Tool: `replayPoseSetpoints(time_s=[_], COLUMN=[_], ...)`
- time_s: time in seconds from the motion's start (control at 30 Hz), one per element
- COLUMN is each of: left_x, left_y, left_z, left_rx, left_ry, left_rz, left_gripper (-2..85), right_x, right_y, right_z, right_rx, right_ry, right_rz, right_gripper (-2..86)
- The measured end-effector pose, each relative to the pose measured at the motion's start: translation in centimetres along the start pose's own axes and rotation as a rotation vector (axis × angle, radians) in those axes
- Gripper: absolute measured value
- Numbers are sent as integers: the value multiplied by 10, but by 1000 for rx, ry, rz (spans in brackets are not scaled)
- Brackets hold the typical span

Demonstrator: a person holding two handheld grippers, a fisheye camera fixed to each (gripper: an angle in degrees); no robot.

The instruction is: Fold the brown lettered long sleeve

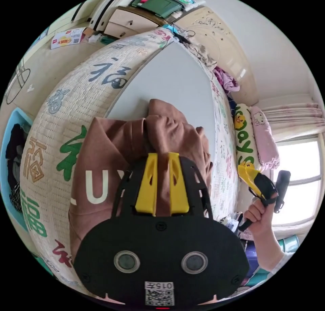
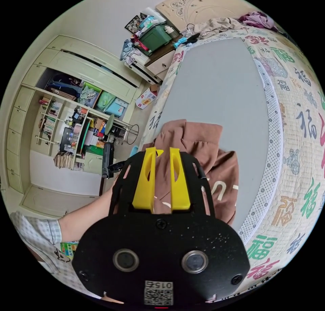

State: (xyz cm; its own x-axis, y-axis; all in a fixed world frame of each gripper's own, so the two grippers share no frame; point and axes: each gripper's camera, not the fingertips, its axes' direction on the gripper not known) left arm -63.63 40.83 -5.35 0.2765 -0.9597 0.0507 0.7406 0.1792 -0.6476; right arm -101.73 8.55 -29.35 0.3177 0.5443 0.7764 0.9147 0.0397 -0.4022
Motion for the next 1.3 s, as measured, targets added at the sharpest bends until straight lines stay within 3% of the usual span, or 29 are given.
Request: replayPoseSetpoints(time_s=[0.1,0.17,0.27,0.33,0.5,0.67,0.77,0.87,0.97,1.03,1.1,1.2,1.3], left_x=[25,45,50,47,50,66,76,81,86,90,92,90,105], left_y=[28,65,114,137,162,165,169,175,181,184,183,159,121], left_z=[-22,-33,-22,-7,26,45,55,67,79,83,76,49,33], left_rx=[119,82,-19,-90,-220,-292,-335,-365,-407,-435,-425,-299,-93], left_ry=[251,424,539,584,623,579,563,566,554,507,475,465,262], left_rz=[204,349,433,446,514,598,652,662,664,671,667,602,575], left_gripper=[5,-1,-3,-3,-3,-3,-3,-2,1,5,12,34,52], right_x=[9,19,42,45,33,55,99,126,137,146,149,159,182], right_y=[-7,-9,-7,-4,-6,-1,13,46,77,98,115,149,198], right_z=[-11,-14,1,22,45,63,60,70,84,79,60,7,-55], right_rx=[68,68,-53,-217,-481,-615,-510,-525,-546,-480,-385,-201,28], right_ry=[-18,-69,-302,-400,-362,-330,-296,-339,-420,-446,-500,-463,-450], right_rz=[-53,-72,-143,-248,-421,-372,-179,-84,-45,-2,-12,9,106], right_gripper=[92,128,142,152,206,206,211,200,142,58,28,16,11])
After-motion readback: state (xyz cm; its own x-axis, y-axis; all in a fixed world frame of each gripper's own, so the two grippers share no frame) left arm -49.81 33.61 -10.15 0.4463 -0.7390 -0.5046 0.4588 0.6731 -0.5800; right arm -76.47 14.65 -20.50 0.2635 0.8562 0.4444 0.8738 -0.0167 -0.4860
